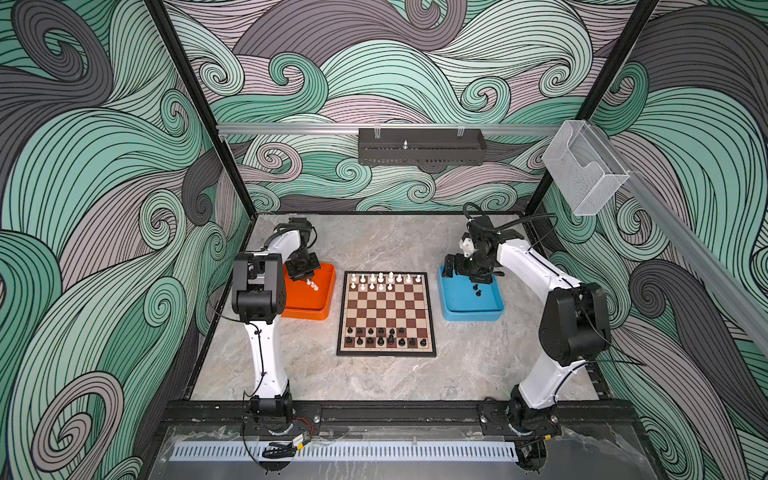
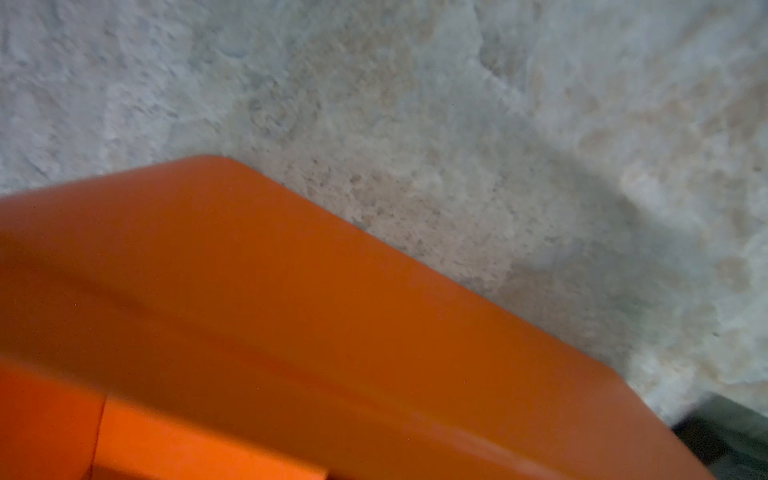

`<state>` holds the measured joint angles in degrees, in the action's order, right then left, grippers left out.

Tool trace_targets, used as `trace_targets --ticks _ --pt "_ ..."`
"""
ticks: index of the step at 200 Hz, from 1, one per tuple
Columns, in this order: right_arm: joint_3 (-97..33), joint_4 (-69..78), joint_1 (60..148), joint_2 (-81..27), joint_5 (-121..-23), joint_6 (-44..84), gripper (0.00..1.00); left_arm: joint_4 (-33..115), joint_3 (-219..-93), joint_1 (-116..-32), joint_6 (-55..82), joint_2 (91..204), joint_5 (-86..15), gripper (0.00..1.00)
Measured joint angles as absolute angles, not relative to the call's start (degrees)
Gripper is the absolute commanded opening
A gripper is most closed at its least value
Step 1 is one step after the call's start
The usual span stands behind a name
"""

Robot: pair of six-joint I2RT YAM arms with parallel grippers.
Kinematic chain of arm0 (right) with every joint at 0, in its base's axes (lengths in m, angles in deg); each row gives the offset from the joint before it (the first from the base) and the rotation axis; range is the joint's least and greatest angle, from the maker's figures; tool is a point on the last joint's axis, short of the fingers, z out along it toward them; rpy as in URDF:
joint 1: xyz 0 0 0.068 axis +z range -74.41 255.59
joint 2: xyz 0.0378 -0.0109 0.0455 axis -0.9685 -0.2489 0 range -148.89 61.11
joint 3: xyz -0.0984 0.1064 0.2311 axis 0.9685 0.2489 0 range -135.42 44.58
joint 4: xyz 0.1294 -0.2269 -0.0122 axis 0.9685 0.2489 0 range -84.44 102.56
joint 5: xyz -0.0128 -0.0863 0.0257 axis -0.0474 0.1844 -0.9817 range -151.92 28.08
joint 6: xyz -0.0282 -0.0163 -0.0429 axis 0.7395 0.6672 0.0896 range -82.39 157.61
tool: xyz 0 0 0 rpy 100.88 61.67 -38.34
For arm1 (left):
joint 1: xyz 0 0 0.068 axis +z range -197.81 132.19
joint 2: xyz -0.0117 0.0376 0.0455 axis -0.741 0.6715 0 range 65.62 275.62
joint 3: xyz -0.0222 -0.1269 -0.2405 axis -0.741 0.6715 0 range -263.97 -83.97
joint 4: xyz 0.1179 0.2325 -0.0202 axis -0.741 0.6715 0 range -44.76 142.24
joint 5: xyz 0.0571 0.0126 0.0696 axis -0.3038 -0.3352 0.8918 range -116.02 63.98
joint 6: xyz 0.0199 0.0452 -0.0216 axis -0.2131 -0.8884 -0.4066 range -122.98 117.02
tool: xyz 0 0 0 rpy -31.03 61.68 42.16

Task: Set up the chess pieces on the board
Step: 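Lift the white pawn out of the orange tray with the left gripper, then carry the white pawn with the left gripper over the white pawn row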

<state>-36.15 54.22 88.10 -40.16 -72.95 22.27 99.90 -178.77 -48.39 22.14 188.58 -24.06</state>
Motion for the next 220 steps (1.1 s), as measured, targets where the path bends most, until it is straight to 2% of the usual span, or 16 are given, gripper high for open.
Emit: trace_targets --ticks 15,88,152,182,220 --pt "-36.15 54.22 88.1 -40.16 -72.97 22.3 1.0 100.22 -178.77 -48.57 22.1 188.58 -23.91 0.04" --pt "-36.15 54.2 88.1 -40.16 -73.23 22.38 1.0 102.48 -178.77 -49.46 21.47 187.9 -22.4 0.04" --pt "-36.15 54.2 88.1 -40.16 -73.54 22.38 1.0 107.0 -182.95 -50.05 18.86 181.8 -21.05 0.04" --pt "-36.15 54.2 88.1 -40.16 -73.54 22.38 1.0 108.25 -185.88 -53.95 18.03 179.36 -21.37 0.04" --pt "-36.15 54.2 88.08 -40.16 -73.54 22.38 1.0 108.86 -187.71 -63.23 18.21 179.4 -24.43 0.04"
